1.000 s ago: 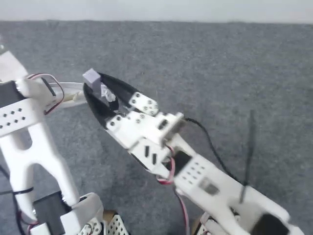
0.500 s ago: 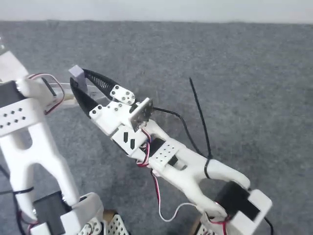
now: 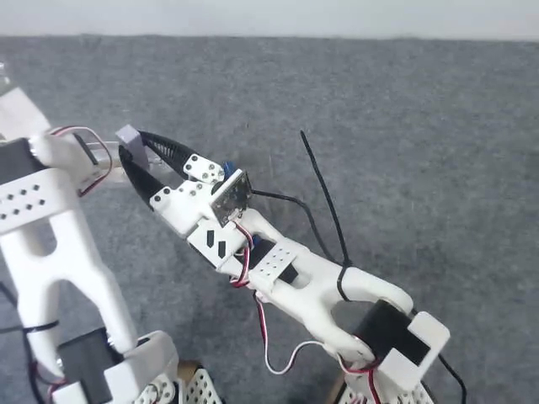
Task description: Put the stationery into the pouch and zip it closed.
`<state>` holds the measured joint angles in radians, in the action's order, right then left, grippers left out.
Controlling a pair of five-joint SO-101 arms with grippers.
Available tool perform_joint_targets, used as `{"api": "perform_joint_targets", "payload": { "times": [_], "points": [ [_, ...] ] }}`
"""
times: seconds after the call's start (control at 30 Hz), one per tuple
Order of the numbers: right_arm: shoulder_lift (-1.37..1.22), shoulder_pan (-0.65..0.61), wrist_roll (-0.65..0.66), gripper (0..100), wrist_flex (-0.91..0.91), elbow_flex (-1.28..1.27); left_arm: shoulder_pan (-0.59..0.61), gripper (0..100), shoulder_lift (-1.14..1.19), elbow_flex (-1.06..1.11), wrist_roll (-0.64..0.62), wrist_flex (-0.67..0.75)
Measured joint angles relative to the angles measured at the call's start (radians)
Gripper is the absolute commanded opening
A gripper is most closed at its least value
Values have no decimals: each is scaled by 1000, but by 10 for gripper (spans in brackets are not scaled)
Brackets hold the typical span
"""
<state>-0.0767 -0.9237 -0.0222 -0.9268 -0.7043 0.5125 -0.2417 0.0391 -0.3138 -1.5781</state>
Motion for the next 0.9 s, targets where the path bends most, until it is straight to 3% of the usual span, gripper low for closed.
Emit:
{"api": "perform_joint_targets", "payload": {
  "times": [0.23,0.73,0.9],
  "points": [
    [2,-3,144,229,-2,-49,-5,10,0,2,0,0],
    [164,0,161,158,11,-212,-3,10,0,2,0,0],
    [272,0,161,158,155,-219,-2,10,0,2,0,0]
  ]
}}
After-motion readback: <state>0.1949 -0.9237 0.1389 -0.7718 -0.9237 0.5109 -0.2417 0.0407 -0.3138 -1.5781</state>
